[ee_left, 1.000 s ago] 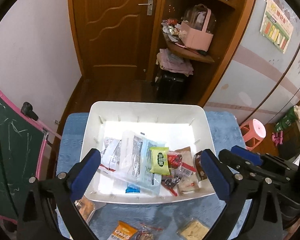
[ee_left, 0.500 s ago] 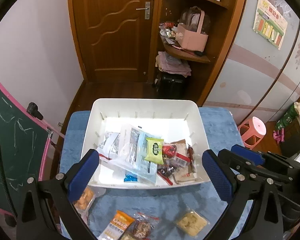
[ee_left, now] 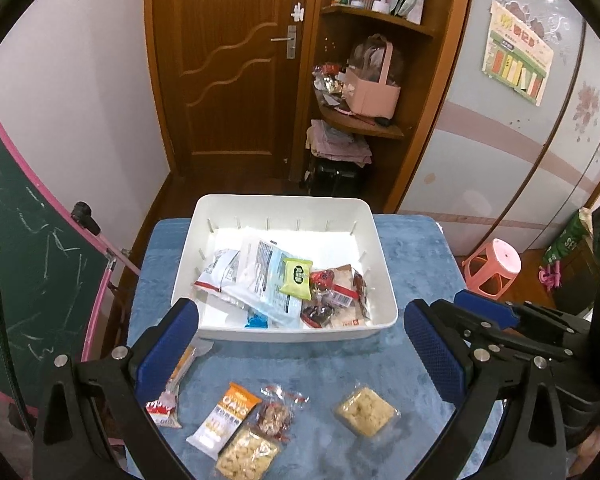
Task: Organize snacks
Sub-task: 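Move both tools back over the remaining snacks on the table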
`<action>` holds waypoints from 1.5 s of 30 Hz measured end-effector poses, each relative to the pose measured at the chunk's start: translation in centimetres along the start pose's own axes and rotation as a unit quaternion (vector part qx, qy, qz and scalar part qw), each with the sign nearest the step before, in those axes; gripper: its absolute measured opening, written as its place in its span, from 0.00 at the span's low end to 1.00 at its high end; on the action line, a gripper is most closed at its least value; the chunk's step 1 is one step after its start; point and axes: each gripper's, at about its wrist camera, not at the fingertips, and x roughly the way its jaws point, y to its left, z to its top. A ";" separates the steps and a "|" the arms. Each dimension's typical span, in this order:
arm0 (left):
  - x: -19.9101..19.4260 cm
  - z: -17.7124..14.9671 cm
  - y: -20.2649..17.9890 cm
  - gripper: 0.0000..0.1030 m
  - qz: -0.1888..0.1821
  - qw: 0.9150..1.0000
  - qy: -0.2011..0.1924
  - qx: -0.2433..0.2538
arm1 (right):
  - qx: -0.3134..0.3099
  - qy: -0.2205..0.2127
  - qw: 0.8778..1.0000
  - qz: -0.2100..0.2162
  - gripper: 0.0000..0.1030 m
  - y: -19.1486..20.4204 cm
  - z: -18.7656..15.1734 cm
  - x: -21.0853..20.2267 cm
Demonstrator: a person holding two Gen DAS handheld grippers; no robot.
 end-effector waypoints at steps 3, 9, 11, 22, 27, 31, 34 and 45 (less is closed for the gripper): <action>-1.5 -1.3 -0.2 0.99 0.006 1.000 -0.007 0.007 | -0.007 0.001 1.000 0.001 0.33 0.4 -1.0 -0.7; -3.4 -4.0 -0.2 0.99 0.005 1.000 -0.013 0.016 | -0.020 0.009 1.000 0.001 0.33 1.2 -3.2 -1.4; -3.7 -4.8 -0.1 0.99 0.007 1.000 -0.011 0.018 | -0.022 0.012 1.000 0.001 0.33 1.3 -3.8 -1.5; -2.7 -8.7 1.0 0.99 0.010 1.000 0.020 -0.008 | -0.021 0.045 0.999 -0.002 0.33 0.9 -6.5 -0.2; 1.0 -11.4 2.9 0.99 0.016 0.995 0.097 -0.029 | -0.013 0.067 0.998 -0.006 0.33 0.0 -7.6 1.3; 3.8 -14.6 4.7 0.96 -0.018 0.985 0.162 -0.051 | -0.003 0.095 0.995 -0.010 0.33 -1.1 -8.8 3.2; 5.5 -17.1 5.6 0.94 -0.034 0.977 0.201 -0.066 | -0.001 0.118 0.993 -0.013 0.33 -1.9 -10.0 4.8; 8.6 -21.5 8.1 0.87 -0.060 0.960 0.248 -0.113 | -0.002 0.182 0.983 -0.018 0.33 -3.7 -13.0 9.8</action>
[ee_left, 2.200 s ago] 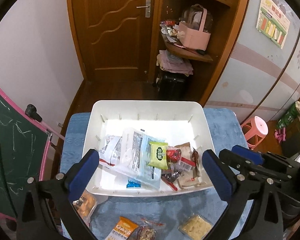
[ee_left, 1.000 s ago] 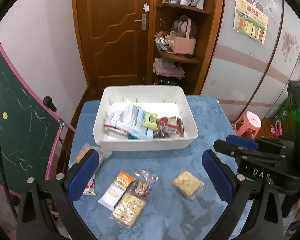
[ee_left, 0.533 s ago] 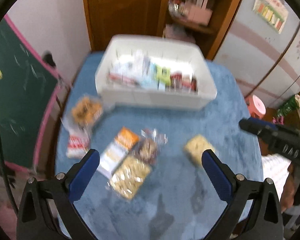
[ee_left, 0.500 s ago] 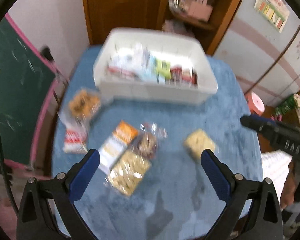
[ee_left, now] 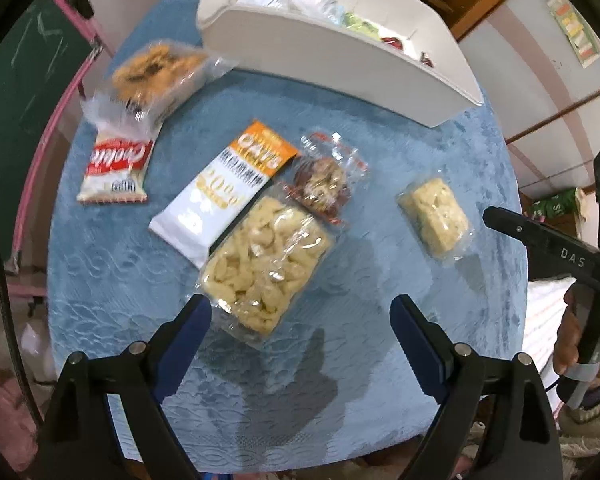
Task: Organize snacks
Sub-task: 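Move both tools back over the remaining snacks on the table, then grasp the clear cracker bag with the right gripper while the left grasps the large clear puff bag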
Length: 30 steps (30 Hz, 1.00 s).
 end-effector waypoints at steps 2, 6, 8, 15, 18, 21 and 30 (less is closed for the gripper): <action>0.6 -0.2 1.0 0.87 -0.012 1.000 0.003 -0.013 | -0.003 0.005 1.000 0.001 0.33 0.0 0.0 0.5; 2.1 0.0 3.0 0.87 -0.022 0.999 0.014 -0.041 | -0.009 0.012 1.000 0.001 0.33 -0.1 0.0 1.3; 2.8 0.0 3.7 0.87 -0.028 0.998 0.021 -0.057 | -0.010 0.014 1.000 0.002 0.33 -0.1 0.1 1.6; 4.1 0.6 3.6 0.87 -0.032 0.998 0.019 -0.057 | -0.016 0.028 0.999 0.002 0.33 -0.4 0.1 2.9; 4.3 1.1 3.4 0.87 -0.028 0.998 0.019 -0.046 | -0.017 0.030 0.999 0.007 0.33 -0.5 0.1 3.1; 4.5 1.3 2.6 0.87 -0.035 0.998 0.026 -0.034 | -0.023 0.029 0.999 0.010 0.33 -0.5 0.3 3.3; 4.3 0.3 -0.2 0.87 -0.037 0.998 0.040 0.024 | -0.052 0.024 0.998 0.004 0.42 0.5 0.8 3.8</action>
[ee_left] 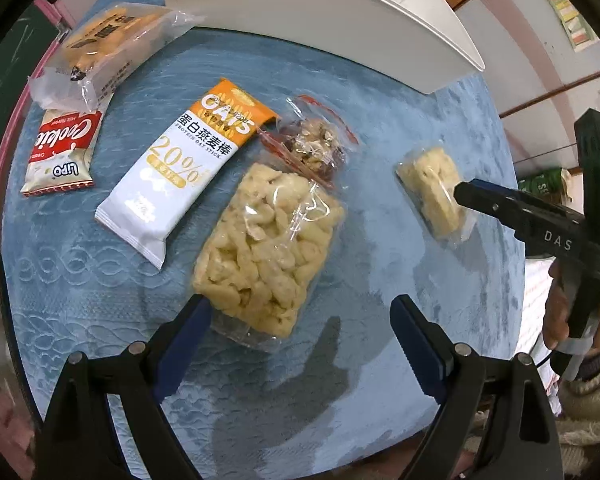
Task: Organize snacks
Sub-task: 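Grasp the clear cracker bag with the right gripper while the left grasps the large clear puff bag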
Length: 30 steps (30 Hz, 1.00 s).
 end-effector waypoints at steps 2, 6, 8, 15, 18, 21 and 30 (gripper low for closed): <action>-0.3 0.1 0.3 0.87 0.004 1.000 -0.005 -0.003 | -0.008 -0.001 1.000 -0.002 0.45 0.3 0.1 0.1; -0.7 0.4 1.6 0.87 0.014 1.000 -0.012 -0.017 | -0.045 0.000 0.999 -0.014 0.59 1.6 -0.1 0.5; -0.8 0.6 2.1 0.87 0.012 1.000 -0.012 -0.023 | -0.066 -0.004 0.997 -0.033 0.59 2.3 -0.2 0.8; 0.1 0.8 1.3 0.87 0.019 1.000 -0.002 0.009 | -0.098 -0.003 0.993 -0.072 0.63 3.1 0.0 2.0; 1.0 1.1 0.5 0.87 0.036 0.999 0.002 0.021 | -0.094 0.006 0.993 -0.076 0.63 2.7 0.3 2.9; 1.6 1.5 0.2 0.87 0.048 0.998 0.003 0.027 | -0.086 0.008 0.993 -0.079 0.63 2.4 0.4 3.4; 4.2 2.6 -1.1 0.73 0.118 0.992 0.011 0.054 | -0.076 0.008 0.994 -0.073 0.60 2.6 -0.4 3.6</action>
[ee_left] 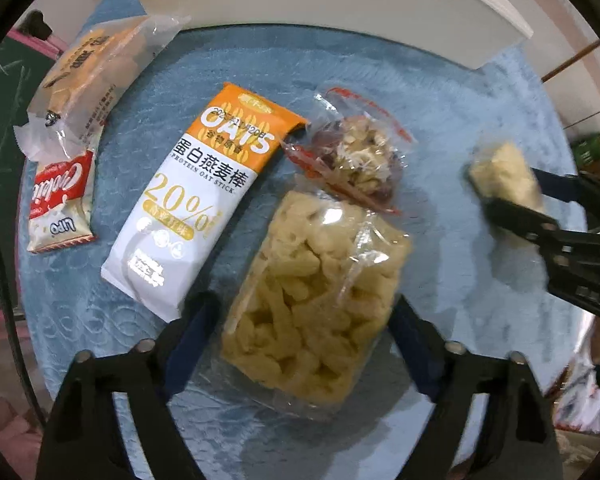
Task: Organize snacks
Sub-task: 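Grasp the clear cracker bag with the right gripper while the left grasps the large clear puff bag, then carry both bags into the white bin and open both grippers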
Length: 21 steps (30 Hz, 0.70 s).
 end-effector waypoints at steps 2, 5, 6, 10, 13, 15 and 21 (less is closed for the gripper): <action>-0.2 0.0 -0.9 0.68 0.012 1.000 -0.007 0.020 | 0.010 0.002 1.000 0.010 0.59 -0.2 -0.5 -0.3; -0.6 -0.4 -1.2 0.66 -0.002 1.000 -0.010 0.018 | 0.028 0.003 0.999 0.029 0.59 -0.3 -1.7 -0.9; -0.9 -0.6 -1.3 0.66 -0.006 1.000 -0.012 0.015 | 0.033 0.003 0.999 0.034 0.59 -0.3 -2.1 -1.3; -3.1 -1.8 -2.1 0.66 -0.022 0.999 -0.035 0.011 | 0.038 -0.005 0.998 0.053 0.59 0.0 -3.7 -2.9; -5.4 -2.2 -2.7 0.66 -0.033 0.998 -0.056 0.018 | 0.032 -0.016 0.997 0.065 0.59 0.6 -4.3 -4.8; -7.6 -2.1 -2.9 0.66 -0.036 0.996 -0.077 0.027 | 0.029 -0.026 0.997 0.071 0.59 1.0 -4.1 -6.5; -14.6 0.4 -4.3 0.66 -0.052 0.985 -0.157 0.042 | 0.029 -0.088 0.992 0.083 0.59 1.2 -2.1 -12.1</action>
